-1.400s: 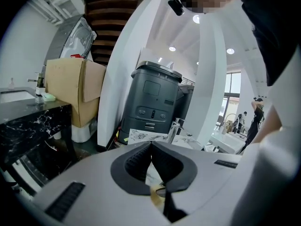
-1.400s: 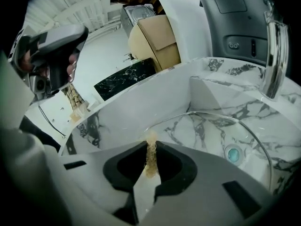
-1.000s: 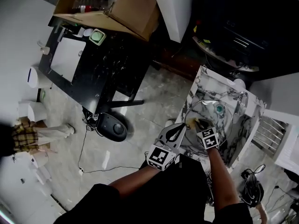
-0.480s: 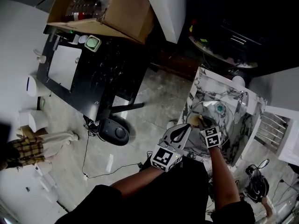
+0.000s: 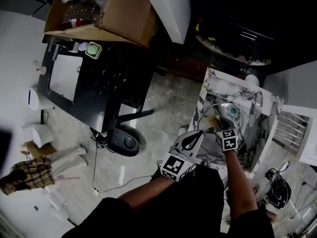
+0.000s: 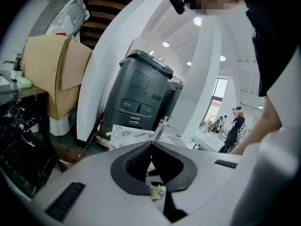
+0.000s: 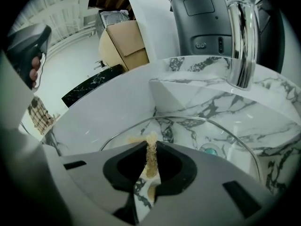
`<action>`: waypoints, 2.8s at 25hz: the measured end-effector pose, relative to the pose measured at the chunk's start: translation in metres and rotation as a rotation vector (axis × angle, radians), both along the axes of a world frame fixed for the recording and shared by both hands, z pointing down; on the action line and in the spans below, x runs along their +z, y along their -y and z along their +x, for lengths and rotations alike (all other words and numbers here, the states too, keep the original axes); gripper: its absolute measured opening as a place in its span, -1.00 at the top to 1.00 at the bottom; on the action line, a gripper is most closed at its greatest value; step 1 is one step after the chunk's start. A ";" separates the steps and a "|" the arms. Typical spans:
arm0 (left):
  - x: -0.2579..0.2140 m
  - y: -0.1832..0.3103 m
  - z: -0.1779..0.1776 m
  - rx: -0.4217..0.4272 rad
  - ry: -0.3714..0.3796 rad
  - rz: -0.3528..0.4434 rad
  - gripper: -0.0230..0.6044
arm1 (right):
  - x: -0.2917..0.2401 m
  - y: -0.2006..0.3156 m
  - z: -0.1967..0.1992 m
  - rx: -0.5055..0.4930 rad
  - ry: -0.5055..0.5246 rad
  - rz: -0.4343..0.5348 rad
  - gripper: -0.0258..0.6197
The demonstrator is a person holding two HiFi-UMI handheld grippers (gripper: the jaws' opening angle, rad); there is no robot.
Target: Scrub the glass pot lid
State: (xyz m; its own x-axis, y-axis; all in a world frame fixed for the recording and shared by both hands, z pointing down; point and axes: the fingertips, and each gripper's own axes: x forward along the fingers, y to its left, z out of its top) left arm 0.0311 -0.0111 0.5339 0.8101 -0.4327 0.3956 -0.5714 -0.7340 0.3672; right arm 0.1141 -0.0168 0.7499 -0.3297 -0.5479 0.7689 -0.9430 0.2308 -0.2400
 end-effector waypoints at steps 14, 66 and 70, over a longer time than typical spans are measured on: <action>0.007 -0.015 0.002 0.030 0.026 -0.028 0.87 | -0.001 0.000 0.029 0.063 -0.144 0.043 0.72; -0.007 -0.056 0.032 -0.095 0.056 0.018 0.87 | -0.002 -0.059 0.139 0.185 -0.241 0.045 0.72; -0.009 -0.060 0.037 -0.092 0.046 0.021 0.87 | -0.003 -0.067 0.143 0.186 -0.241 0.038 0.72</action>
State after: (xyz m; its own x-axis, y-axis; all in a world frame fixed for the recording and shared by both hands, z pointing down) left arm 0.0678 0.0485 0.5253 0.7475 -0.5130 0.4219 -0.6528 -0.6848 0.3240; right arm 0.2570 0.0502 0.7473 -0.0314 -0.6113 0.7907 -0.9986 0.0534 0.0017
